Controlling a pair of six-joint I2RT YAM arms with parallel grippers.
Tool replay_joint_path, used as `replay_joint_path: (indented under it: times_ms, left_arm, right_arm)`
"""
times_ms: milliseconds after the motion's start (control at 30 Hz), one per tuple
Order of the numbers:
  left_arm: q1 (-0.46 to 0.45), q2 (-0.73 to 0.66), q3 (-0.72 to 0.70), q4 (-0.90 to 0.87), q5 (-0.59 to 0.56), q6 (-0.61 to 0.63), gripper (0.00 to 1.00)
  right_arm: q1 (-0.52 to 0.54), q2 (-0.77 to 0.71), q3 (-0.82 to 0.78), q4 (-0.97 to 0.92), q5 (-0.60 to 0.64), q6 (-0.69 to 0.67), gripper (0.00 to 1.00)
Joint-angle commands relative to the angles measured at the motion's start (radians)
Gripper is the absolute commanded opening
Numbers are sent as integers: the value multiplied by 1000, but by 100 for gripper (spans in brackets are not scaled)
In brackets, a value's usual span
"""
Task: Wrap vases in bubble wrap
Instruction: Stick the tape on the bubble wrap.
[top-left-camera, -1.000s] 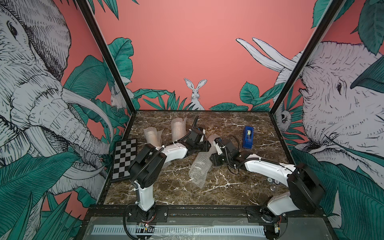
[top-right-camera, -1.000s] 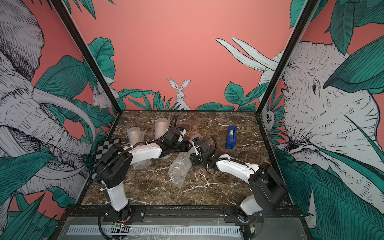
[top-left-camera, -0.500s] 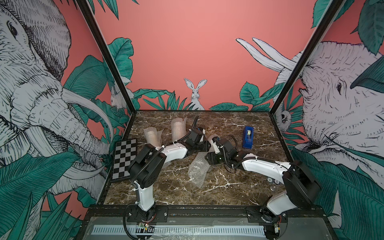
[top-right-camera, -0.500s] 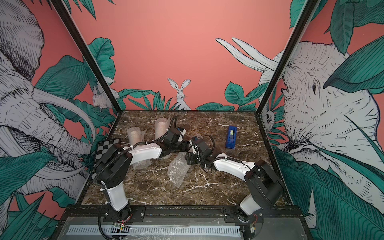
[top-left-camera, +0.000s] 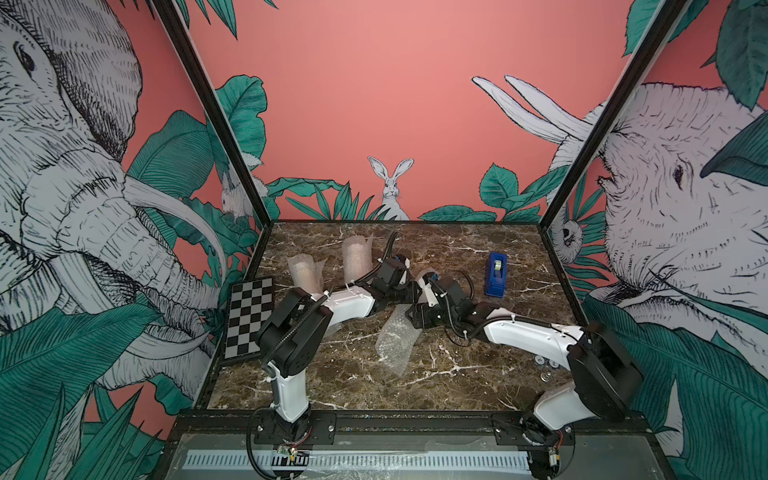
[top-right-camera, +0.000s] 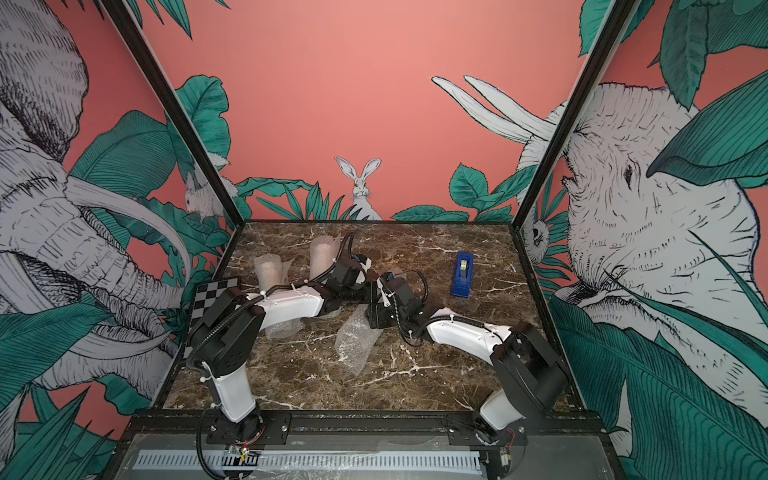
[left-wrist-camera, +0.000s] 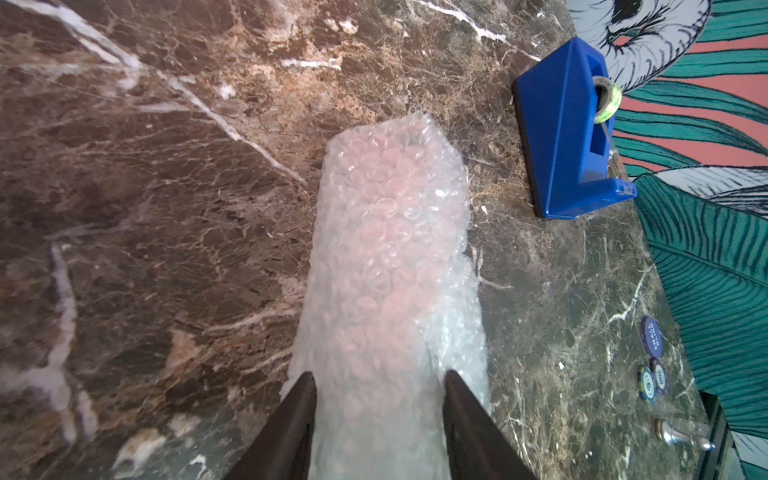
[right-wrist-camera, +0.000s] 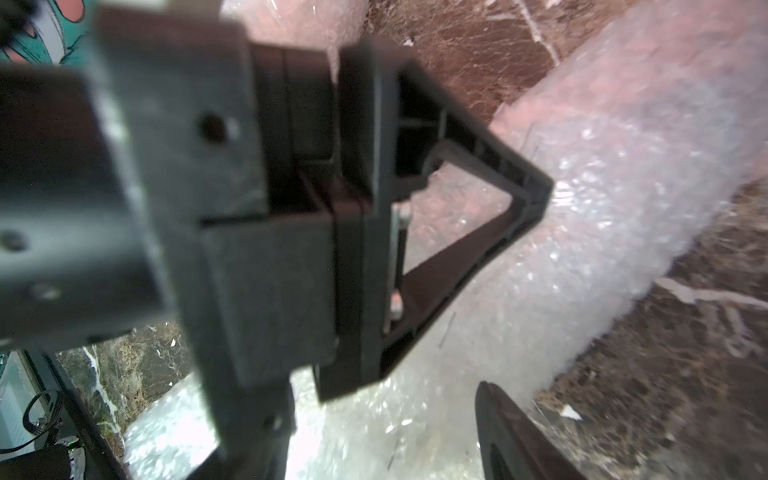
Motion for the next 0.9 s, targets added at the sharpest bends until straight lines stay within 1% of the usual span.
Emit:
replay_joint_path:
  times_ms: [0,100,167,300,433,567,733,867]
  left_arm:
    - [-12,-8,-15,-154,6,28,50]
    - [-12,-9,16,-190,12,59,52]
    - [-12,-12,47,-230,15,88,55]
    - [-12,-34,113,-322,3,162,72]
    - [-12,-68,162,-393,-27,224,86]
    - [-12,-102,185,-447,-26,286,99]
    - [-12,-131,176,-496,34,334,99]
    - [-19,-130,164,-535,47,355,99]
  right_arm:
    - [6,-112,-12,-51,81,-49,71]
    - [-7,-188,-61,-83,130,-75,72]
    - [-24,-232,-105,-82,144,-79,72]
    - [-52,-285,-170,-70,142,-71,72]
    - [-54,-291,-204,-57,141,-62,72]
    - [-56,-287,-218,-54,143,-62,72]
    - [-56,-308,-229,-65,175,-69,73]
    - [-62,-330,-232,-78,201,-78,73]
